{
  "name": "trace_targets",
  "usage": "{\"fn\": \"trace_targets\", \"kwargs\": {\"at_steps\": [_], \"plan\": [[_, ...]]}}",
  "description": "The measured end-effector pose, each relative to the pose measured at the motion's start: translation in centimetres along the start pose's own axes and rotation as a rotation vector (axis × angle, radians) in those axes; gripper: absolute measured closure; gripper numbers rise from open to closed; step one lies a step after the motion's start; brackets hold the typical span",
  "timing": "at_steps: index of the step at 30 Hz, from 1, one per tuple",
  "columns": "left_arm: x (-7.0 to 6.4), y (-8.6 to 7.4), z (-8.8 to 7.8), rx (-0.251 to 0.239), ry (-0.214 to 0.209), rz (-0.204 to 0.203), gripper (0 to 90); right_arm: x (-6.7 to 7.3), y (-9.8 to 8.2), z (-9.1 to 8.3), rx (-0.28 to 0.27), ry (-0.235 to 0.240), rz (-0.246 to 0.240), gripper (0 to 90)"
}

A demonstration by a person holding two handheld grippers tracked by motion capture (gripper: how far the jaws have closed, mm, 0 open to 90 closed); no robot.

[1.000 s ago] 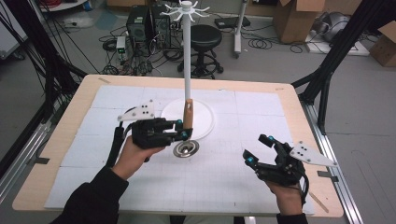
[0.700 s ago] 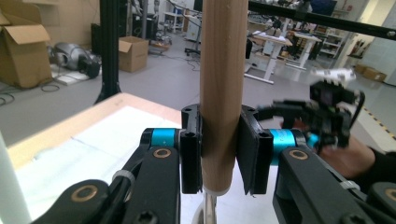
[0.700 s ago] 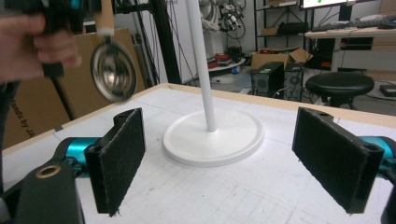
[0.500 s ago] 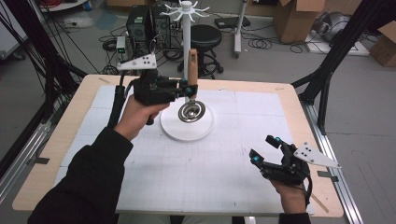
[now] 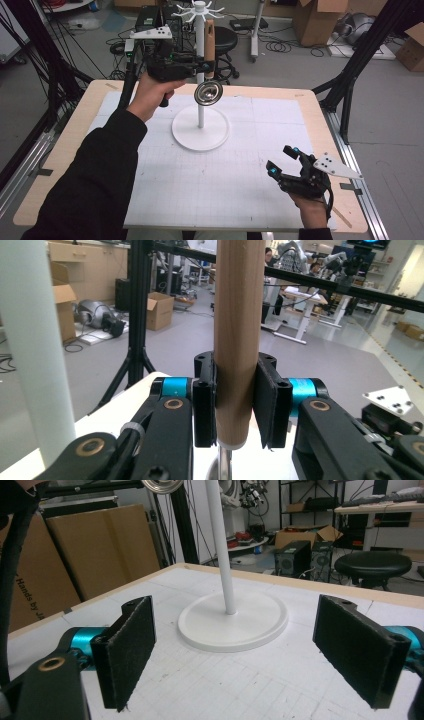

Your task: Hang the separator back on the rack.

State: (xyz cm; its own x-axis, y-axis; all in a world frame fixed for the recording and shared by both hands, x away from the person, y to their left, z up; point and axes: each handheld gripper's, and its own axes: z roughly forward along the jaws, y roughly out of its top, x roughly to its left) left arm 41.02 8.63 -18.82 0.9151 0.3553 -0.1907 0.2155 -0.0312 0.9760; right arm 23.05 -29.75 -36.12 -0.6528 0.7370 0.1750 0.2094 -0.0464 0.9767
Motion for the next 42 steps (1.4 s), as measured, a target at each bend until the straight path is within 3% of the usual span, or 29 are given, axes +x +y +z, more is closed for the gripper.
{"fn": "trace_targets", "kwargs": {"at_steps": [11, 15, 18, 25, 29, 31, 37, 42], "plan": [[1.2, 0.5, 0.2, 0.007, 0.034, -0.02, 72.4, 0.1, 0.1, 0.1, -0.006, 0.028, 0.01, 16.3], [1.9, 0.3, 0.1, 0.024, 0.064, -0.038, 72.4, 0.2, 0.1, 0.2, -0.005, 0.037, 0.002, 16.3], [2.1, 0.1, 0.1, 0.043, 0.082, -0.034, 72.4, 0.2, 0.1, 0.2, -0.007, 0.039, 0.003, 16.3], [1.5, -0.6, -0.2, 0.036, 0.095, -0.011, 70.9, 0.2, 0.0, 0.1, -0.003, 0.032, 0.007, 16.3], [1.1, -1.7, -1.4, 0.016, 0.141, -0.006, 51.5, 0.1, 0.0, 0.0, -0.005, 0.023, 0.006, 16.3], [0.7, -2.6, -2.3, -0.005, 0.16, 0.003, 46.0, 0.1, 0.0, 0.0, -0.004, 0.018, 0.007, 16.3], [-0.5, -5.8, -5.5, -0.044, 0.157, 0.013, 37.8, -0.1, -0.3, 0.0, 0.006, -0.013, 0.01, 16.3], [-1.4, -9.5, -8.5, -0.057, 0.192, 0.008, 27.1, -0.1, -0.5, 0.1, 0.022, -0.034, 0.0, 16.3]]}}
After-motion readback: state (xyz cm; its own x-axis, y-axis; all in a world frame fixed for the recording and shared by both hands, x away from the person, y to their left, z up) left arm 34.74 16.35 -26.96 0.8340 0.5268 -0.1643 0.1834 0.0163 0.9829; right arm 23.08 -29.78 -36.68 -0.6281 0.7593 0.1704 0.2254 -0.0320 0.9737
